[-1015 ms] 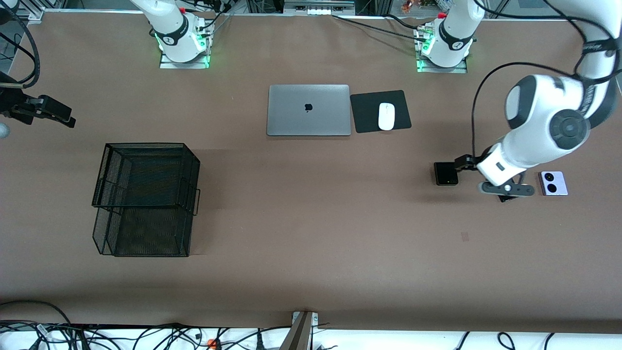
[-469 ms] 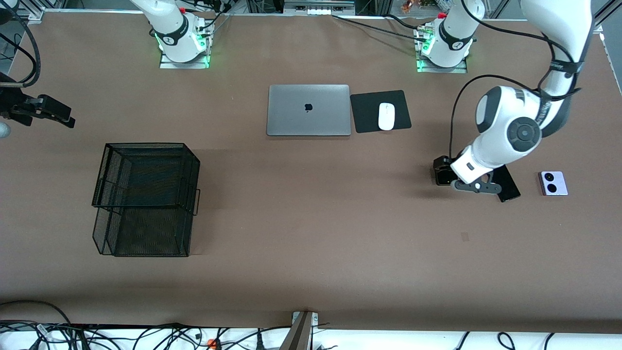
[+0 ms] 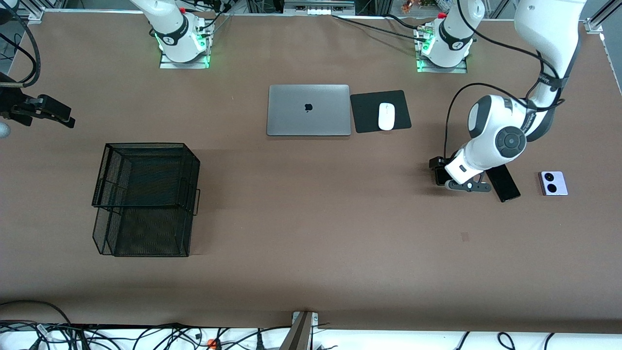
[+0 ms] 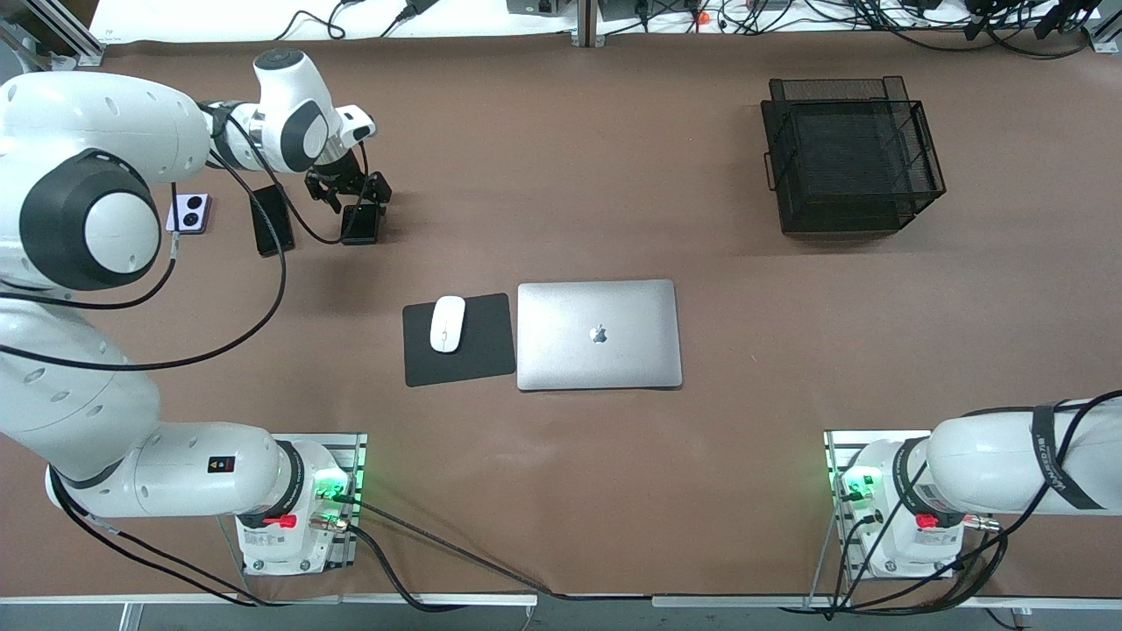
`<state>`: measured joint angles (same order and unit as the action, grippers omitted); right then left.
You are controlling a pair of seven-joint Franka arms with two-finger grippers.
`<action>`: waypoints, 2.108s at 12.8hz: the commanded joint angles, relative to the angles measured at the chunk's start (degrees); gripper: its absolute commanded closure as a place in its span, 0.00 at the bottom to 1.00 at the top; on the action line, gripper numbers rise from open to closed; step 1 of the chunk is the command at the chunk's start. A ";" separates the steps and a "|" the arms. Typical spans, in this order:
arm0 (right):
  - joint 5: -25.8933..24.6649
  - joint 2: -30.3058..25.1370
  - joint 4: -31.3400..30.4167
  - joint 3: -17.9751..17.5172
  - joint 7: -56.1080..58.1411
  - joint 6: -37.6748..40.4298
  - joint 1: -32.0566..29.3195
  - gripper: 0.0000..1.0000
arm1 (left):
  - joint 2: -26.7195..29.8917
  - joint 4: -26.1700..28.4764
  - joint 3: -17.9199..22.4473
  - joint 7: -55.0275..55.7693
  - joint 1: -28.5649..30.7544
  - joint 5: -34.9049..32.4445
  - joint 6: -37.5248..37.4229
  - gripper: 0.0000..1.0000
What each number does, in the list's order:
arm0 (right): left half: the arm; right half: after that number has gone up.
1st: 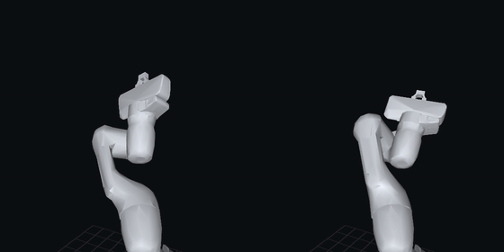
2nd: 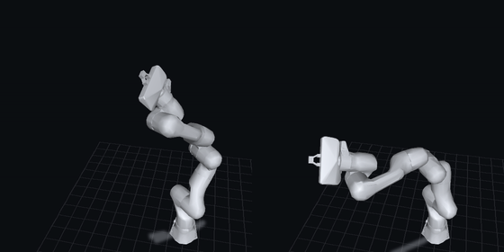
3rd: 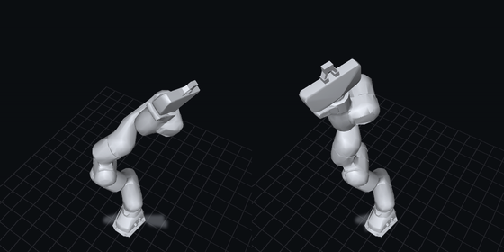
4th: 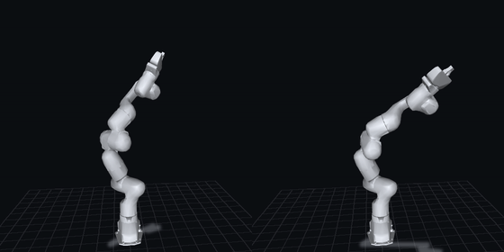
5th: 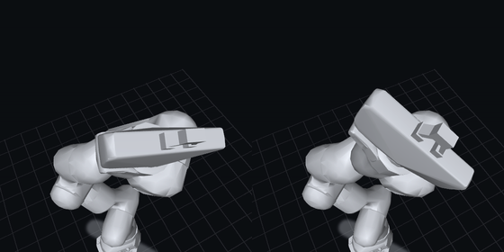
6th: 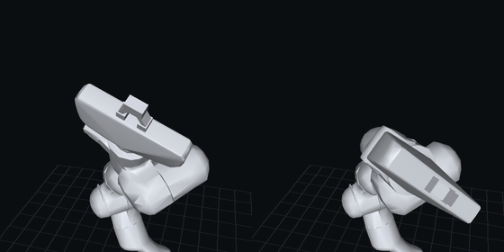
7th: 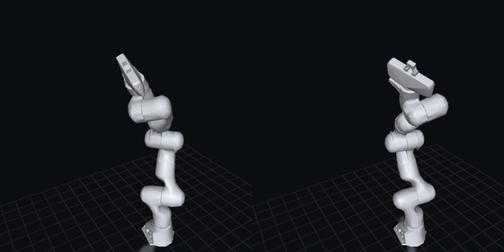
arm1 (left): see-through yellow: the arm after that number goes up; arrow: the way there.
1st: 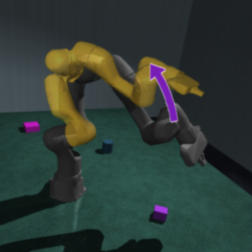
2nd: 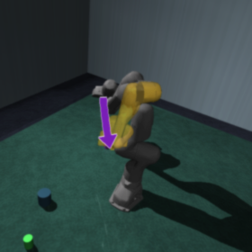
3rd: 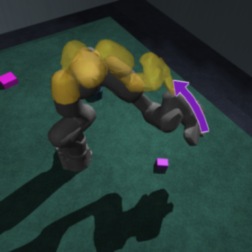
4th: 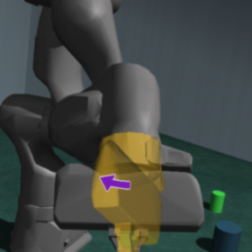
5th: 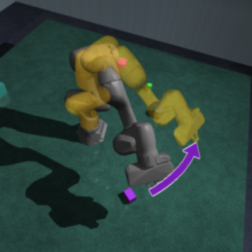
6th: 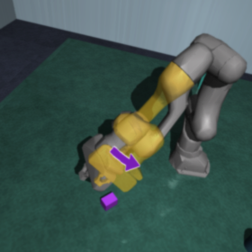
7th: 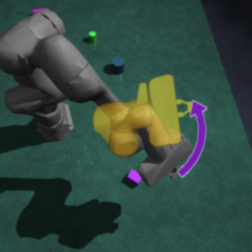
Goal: Place phones with both arms
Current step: 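Lower the left gripper and grasp the small black flip phone, then carry the flip phone to the table middle and release it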
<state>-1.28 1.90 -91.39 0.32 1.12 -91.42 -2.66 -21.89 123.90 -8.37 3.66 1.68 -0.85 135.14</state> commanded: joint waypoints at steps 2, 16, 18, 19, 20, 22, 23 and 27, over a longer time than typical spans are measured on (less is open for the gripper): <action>0.22 -0.76 -0.90 -0.58 1.25 -0.43 -0.86 0.00 | -1.22 0.02 0.28 0.12 0.26 -2.12 1.18 0.00; 0.22 -0.67 -0.90 -0.67 1.17 -0.51 -0.86 0.00 | -5.00 -0.94 1.51 -0.32 0.61 -2.84 3.65 0.61; 0.31 -0.67 -0.90 -0.67 1.17 -0.51 -0.86 0.00 | -3.34 -3.30 1.51 -0.24 0.61 -2.84 -0.89 0.62; 0.22 -0.67 -0.90 -0.67 1.17 -0.51 -0.86 0.00 | -2.63 -7.49 1.51 -0.23 0.61 -2.84 -7.98 0.62; 0.31 -0.67 -0.90 -0.67 1.17 -0.51 -0.86 0.00 | -2.45 -13.45 1.43 -0.23 0.61 -2.84 -16.84 0.62; 0.22 -0.67 -0.90 -0.67 1.17 -0.51 -0.86 0.00 | -2.98 -24.19 0.82 0.12 -0.62 -2.75 -29.97 0.62; 0.22 -0.67 -0.90 -0.67 1.17 -0.60 -0.86 0.00 | -3.07 -27.80 0.46 0.29 -1.75 -2.66 -32.37 0.62; 0.22 -0.67 -0.90 -0.67 1.17 -0.60 -0.86 0.00 | -7.00 -36.34 0.20 6.93 -14.29 -1.52 -33.45 0.61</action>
<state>-1.28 1.94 -91.44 0.29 1.13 -91.48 -2.67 -24.33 93.16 -8.74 5.39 -5.83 -2.16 103.16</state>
